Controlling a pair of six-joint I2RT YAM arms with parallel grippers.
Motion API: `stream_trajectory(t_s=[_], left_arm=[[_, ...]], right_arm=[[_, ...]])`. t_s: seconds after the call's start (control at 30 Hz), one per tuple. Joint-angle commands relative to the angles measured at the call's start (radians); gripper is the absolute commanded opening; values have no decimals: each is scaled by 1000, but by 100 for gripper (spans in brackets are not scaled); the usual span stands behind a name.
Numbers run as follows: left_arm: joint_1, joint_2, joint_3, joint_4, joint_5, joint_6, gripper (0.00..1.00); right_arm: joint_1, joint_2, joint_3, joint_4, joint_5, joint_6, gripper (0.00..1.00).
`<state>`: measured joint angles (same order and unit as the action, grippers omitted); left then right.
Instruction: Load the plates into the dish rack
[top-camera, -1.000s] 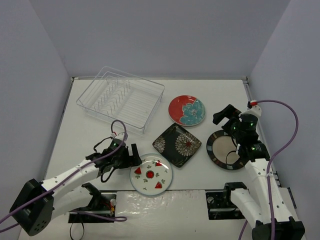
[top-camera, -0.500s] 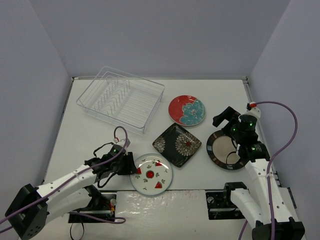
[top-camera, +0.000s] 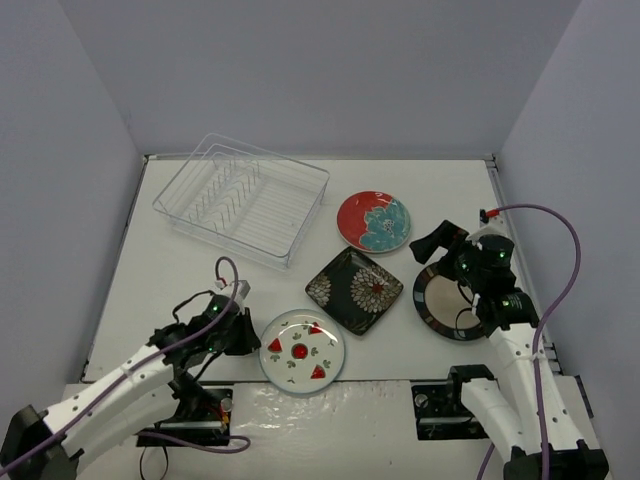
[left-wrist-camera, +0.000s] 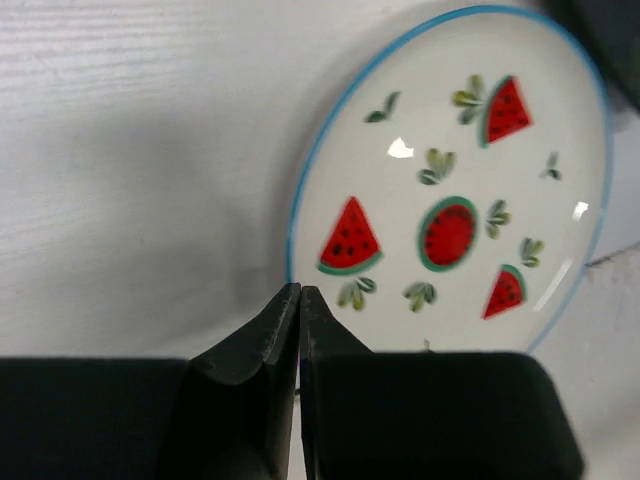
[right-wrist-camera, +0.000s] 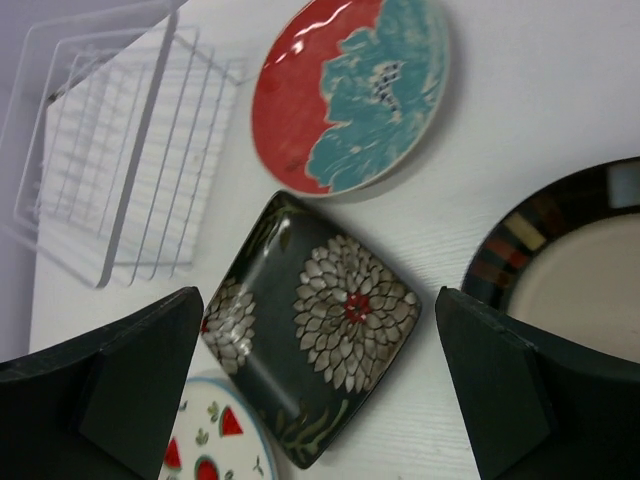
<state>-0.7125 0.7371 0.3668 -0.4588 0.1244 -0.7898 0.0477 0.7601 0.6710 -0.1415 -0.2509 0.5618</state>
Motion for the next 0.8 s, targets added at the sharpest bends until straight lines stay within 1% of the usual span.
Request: stream_trajectory(t_s=[0.0,0.1,0.17,0.23,0.4,0.5,0.57,0.6,0.63,0.77], left_arm=[[-13,-200,37,25,53,41,0],[-16,-323,23,38,82,44,0],[-17,-362,17,20,67,31,0],[-19,-367,19,-19,16,16,0],[-21,-255,27,-79,-44,-20,0],[-22,-146,43,-99,-75,-26,1],[-22,-84,48,-85,-66,-26,7],[-24,-60,52,-81,-63,-25,18],[-24,-38,54,-75,-63,-23,21],[-26,59,29,8,-37,-24,24]], right_arm=[[34,13,-40,187,-328,-55,100],[91,30,-69,242,-382,-65,100],[124,45,-67,221,-396,-98,100],[142,58,-59,193,-380,-118,100],[178,85,-69,152,-346,-83,99],[265,105,-86,83,-306,-70,98],[355,113,-103,29,-257,-44,98],[426,118,-112,13,-242,-27,98],[463,122,-119,2,-228,-8,98],[629,145,-157,-24,-191,71,100]])
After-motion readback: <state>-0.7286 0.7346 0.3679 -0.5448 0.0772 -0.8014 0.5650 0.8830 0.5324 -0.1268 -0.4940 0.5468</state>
